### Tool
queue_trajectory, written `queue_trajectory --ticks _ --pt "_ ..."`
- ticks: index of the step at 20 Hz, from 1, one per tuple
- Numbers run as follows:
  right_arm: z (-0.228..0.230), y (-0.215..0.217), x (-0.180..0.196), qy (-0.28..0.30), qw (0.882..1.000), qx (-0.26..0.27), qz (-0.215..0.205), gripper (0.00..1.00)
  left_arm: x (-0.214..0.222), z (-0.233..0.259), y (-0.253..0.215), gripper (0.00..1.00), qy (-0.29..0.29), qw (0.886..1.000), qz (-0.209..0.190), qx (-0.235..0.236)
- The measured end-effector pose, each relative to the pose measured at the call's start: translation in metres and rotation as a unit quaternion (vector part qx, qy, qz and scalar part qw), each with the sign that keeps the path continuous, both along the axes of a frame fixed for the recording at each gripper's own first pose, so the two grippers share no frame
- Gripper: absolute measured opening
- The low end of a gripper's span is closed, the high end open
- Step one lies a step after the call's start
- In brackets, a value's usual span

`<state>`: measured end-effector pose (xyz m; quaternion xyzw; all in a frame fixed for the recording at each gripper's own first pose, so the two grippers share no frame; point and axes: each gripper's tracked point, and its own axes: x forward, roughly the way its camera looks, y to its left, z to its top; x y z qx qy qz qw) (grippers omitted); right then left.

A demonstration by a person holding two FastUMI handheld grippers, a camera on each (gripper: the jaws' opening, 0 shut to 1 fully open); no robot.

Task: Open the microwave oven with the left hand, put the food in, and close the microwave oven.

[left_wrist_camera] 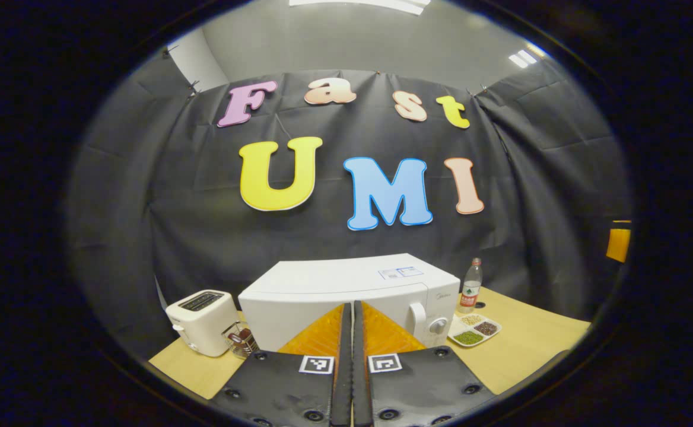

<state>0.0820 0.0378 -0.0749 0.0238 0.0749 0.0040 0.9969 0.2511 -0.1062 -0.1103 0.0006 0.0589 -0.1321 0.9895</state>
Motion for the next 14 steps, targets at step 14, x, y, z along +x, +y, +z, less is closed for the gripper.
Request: queue_trajectory --ticks 14 --pt "0.022 -0.04 -0.063 -0.02 0.999 0.011 0.027 0.98 -0.136 0.077 0.026 0.07 -0.037 0.998 0.048 0.008"
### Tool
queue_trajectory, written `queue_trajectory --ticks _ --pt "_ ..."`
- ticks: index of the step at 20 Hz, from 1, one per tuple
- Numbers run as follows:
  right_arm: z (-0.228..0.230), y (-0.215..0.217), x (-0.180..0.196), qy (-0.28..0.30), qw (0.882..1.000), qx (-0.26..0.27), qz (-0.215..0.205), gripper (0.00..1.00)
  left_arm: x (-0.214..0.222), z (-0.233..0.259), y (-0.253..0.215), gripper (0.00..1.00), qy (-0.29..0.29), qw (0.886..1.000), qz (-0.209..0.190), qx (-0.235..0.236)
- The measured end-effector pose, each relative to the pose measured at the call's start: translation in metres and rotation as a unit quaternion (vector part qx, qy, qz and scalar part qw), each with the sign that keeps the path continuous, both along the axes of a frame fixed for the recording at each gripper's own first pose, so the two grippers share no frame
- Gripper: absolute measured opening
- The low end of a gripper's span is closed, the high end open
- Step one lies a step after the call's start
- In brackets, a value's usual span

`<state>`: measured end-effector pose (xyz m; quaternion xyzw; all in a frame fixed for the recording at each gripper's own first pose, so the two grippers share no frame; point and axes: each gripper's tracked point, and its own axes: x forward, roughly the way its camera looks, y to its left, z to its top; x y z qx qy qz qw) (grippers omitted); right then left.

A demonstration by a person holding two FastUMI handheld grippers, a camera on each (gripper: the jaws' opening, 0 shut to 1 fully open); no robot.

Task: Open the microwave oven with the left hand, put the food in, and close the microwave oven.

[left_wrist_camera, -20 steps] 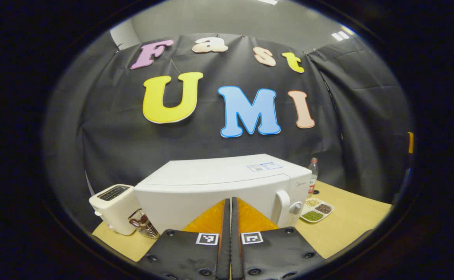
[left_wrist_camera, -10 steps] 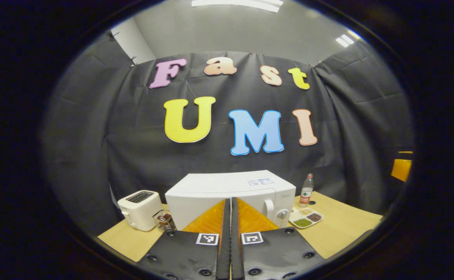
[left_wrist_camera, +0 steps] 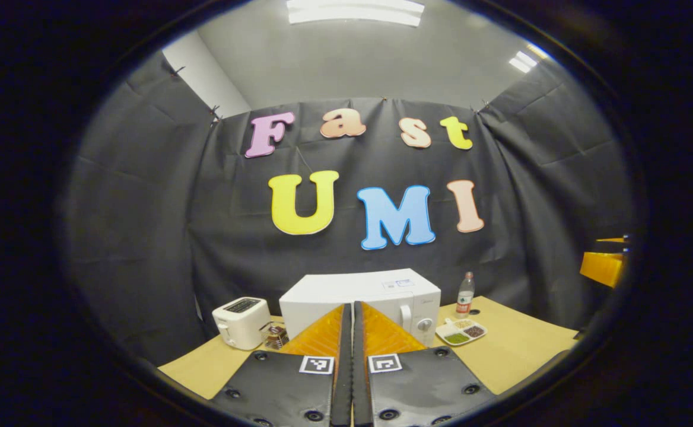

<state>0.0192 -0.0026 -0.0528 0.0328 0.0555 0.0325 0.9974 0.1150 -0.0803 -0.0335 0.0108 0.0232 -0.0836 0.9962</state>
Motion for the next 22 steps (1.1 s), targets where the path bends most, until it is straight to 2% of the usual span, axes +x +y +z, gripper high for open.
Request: queue_trajectory --ticks 8,9,10,12,14,18,19,20,21,22 --pt "0.002 0.021 -0.011 -0.007 1.0 -0.007 0.002 0.98 -0.04 0.022 0.035 0.07 -0.012 1.0 0.001 0.006" --pt "0.003 0.023 -0.012 -0.007 1.0 -0.009 -0.001 0.98 -0.043 0.022 0.037 0.13 -0.013 1.0 -0.001 0.004" --pt "0.004 0.026 -0.014 -0.008 1.0 -0.009 -0.001 0.98 -0.048 0.023 0.042 0.07 -0.014 1.0 0.004 0.003" --pt "0.01 0.035 -0.017 -0.016 1.0 -0.01 0.001 0.98 -0.055 0.025 0.052 0.19 -0.022 1.0 0.011 0.001" --pt "0.01 0.042 -0.02 -0.016 1.0 -0.015 0.002 0.98 -0.062 0.018 0.055 0.25 -0.015 1.0 0.012 -0.004" --pt "0.013 0.051 -0.025 -0.019 1.0 -0.014 0.0 0.98 -0.072 0.01 0.065 0.58 -0.008 1.0 0.011 -0.005" --pt "0.014 0.052 -0.027 -0.02 1.0 -0.015 -0.002 0.98 -0.075 0.011 0.068 0.72 -0.011 1.0 0.011 -0.004" --pt "0.015 0.054 -0.028 -0.021 1.0 -0.015 -0.004 0.98 -0.075 0.012 0.071 0.7 -0.015 1.0 0.012 -0.003" --pt "0.015 0.054 -0.03 -0.021 1.0 -0.015 -0.005 0.98 -0.077 0.012 0.073 0.88 -0.018 1.0 0.013 -0.002" --pt "0.016 0.055 -0.031 -0.021 1.0 -0.014 -0.007 0.98 -0.078 0.014 0.076 0.9 -0.02 1.0 0.015 -0.002"
